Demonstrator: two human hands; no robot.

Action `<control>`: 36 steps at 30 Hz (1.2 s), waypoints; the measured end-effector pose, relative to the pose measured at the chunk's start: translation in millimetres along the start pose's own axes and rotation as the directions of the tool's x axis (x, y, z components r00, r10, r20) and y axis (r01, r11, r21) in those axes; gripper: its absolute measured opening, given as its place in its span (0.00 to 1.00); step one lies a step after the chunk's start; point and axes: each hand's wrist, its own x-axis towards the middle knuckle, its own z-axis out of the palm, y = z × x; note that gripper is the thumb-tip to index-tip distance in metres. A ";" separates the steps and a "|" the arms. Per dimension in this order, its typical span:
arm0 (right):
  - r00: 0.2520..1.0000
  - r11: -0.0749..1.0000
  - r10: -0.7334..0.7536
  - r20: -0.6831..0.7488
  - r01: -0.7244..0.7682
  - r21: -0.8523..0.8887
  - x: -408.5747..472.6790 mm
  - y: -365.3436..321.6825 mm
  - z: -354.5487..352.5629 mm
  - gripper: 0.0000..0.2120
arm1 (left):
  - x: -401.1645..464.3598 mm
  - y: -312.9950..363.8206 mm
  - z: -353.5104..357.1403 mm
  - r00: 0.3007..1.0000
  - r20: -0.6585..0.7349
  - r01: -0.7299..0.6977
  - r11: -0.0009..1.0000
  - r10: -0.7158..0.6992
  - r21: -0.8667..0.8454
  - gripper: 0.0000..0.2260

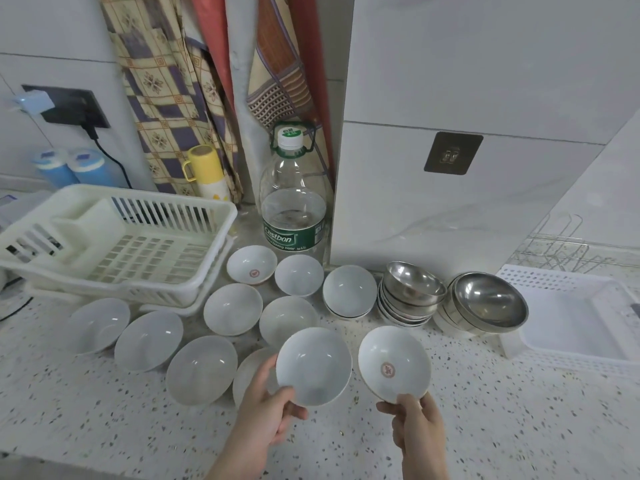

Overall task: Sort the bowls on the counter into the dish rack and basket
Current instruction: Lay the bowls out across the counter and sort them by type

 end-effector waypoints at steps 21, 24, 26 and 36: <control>0.971 0.971 0.101 0.218 -0.048 -0.234 46.2 14.4 37.0 0.18 | 0.3 -13.9 -16.4 0.996 -0.083 0.032 0.997 -0.038 -0.073 0.23; 0.968 0.970 0.090 0.233 -0.033 -0.241 45.6 15.6 39.6 0.18 | 2.7 -12.7 -16.7 0.995 -0.092 0.019 0.996 -0.027 -0.090 0.24; 0.967 0.968 0.086 0.240 -0.024 -0.249 45.1 16.9 41.2 0.18 | 4.0 -11.1 -17.6 0.994 -0.106 -0.003 0.995 -0.008 -0.099 0.25; 0.951 0.972 0.098 0.294 -0.027 -0.234 41.9 20.9 49.1 0.14 | 4.0 -14.0 -28.3 0.991 -0.132 -0.018 0.996 0.006 -0.086 0.26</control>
